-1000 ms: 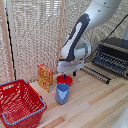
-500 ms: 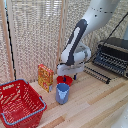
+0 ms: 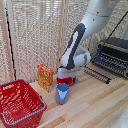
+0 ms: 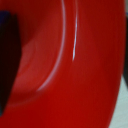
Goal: Please locate the crimson dish within your space. Move your hand towards it gently. Tenderly hold the bowl carefully using your fingers and raise it. With caution, shift it towards the basket. Kindly let loose of the dish to drop it in the basket.
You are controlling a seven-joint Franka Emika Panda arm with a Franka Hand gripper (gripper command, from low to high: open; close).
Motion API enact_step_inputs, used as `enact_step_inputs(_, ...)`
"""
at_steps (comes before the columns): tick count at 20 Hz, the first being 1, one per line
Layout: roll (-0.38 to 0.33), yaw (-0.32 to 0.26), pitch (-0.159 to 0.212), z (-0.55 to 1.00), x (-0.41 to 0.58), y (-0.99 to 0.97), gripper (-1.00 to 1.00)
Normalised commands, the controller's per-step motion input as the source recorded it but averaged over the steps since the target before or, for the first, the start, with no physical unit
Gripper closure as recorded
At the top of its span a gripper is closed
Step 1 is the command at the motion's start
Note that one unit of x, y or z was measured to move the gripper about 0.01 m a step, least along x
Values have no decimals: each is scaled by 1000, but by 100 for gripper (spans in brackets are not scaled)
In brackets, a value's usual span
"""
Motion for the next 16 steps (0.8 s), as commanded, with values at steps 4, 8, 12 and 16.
enact_step_inputs(4, 0, 0, 0, -6, 36, 0, 100)
enact_step_inputs(8, 0, 0, 0, 121, 0, 0, 100)
enact_step_inputs(12, -1, 0, 13, 386, 0, -63, 100)
enact_step_inputs(16, -2, -2, 12, 659, 46, -203, 100)
